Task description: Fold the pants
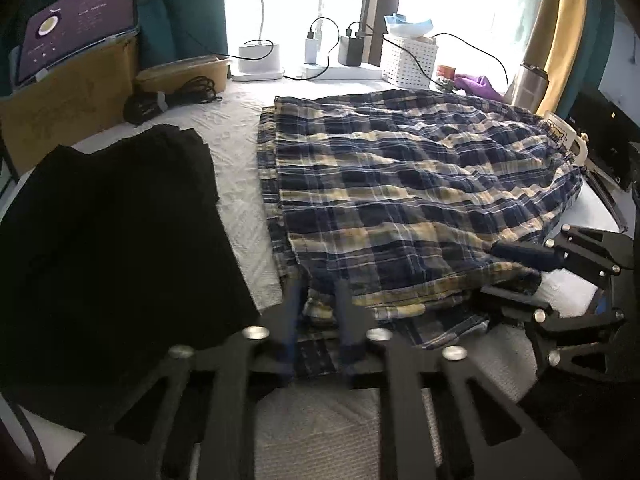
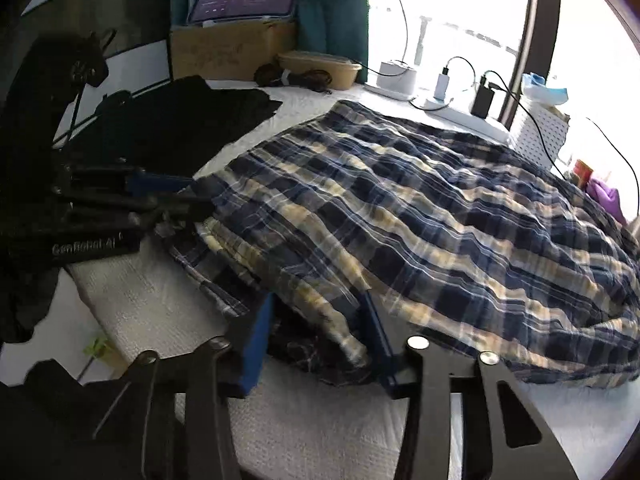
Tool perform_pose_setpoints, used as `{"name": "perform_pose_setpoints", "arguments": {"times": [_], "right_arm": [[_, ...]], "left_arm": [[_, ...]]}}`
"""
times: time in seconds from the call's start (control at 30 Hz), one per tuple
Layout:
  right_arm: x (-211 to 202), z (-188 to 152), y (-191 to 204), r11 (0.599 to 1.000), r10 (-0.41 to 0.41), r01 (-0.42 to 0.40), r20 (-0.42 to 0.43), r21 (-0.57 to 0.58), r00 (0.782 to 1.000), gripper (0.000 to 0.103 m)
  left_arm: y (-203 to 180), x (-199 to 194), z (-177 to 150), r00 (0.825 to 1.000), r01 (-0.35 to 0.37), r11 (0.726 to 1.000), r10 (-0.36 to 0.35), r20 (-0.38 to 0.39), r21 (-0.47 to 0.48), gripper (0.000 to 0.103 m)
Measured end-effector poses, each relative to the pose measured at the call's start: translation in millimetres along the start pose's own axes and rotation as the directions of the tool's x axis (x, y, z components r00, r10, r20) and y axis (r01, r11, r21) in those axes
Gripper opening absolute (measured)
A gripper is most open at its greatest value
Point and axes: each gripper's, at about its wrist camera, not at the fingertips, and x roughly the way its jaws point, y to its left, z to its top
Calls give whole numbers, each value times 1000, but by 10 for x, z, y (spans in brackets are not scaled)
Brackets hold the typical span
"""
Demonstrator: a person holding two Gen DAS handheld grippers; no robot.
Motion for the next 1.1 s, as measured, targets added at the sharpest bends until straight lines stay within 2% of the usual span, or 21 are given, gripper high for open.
{"name": "perform_pose_setpoints", "arguments": {"times": [0.03, 0.17, 0.5, 0.73, 0.9, 0.93, 1.0, 1.03, 1.07, 1.1], "right_arm": [[-3, 7, 20, 1000, -12, 12, 3, -11, 1000, 19], [-59, -13, 48, 999, -23, 23, 14, -33, 1000, 7], [-239, -81, 141, 997, 0, 1, 14, -78, 1000, 7], [-166, -64, 152, 996, 52, -53, -14, -71, 999, 7], [-139, -39, 102, 995, 89, -90, -22, -45, 996, 10], [-149, -35, 65, 994, 101, -101, -20, -28, 995, 17], [-196, -19, -2, 995, 104, -104, -5, -3, 995, 52], [-230, -10, -41, 994, 110, -110, 9, 10, 994, 80], [-266, 2, -78, 993, 117, -118, 25, 22, 993, 85], [-299, 20, -129, 992, 121, -122, 35, 37, 992, 85]], "left_arm": [[1, -23, -7, 1000, 10, 1000, -10, 0, -2, 6], [-82, -152, -41, 1000, 6, 1000, -6, 14, 16, 2], [-82, -294, -147, 1000, 2, 1000, -2, -14, -16, 2], [-5, -247, -152, 999, -33, 999, 32, -23, -31, 2], [18, -245, -156, 998, -25, 999, 24, -51, -33, 3], [30, -243, -151, 998, -23, 999, 21, -67, -35, 3], [79, -265, -151, 996, -28, 998, 24, -80, -50, 5], [119, -281, -148, 996, -30, 998, 25, -90, -57, 7], [158, -290, -141, 995, -32, 997, 25, -99, -64, 7], [202, -297, -136, 993, -58, 996, 50, -104, -72, 7]]}}
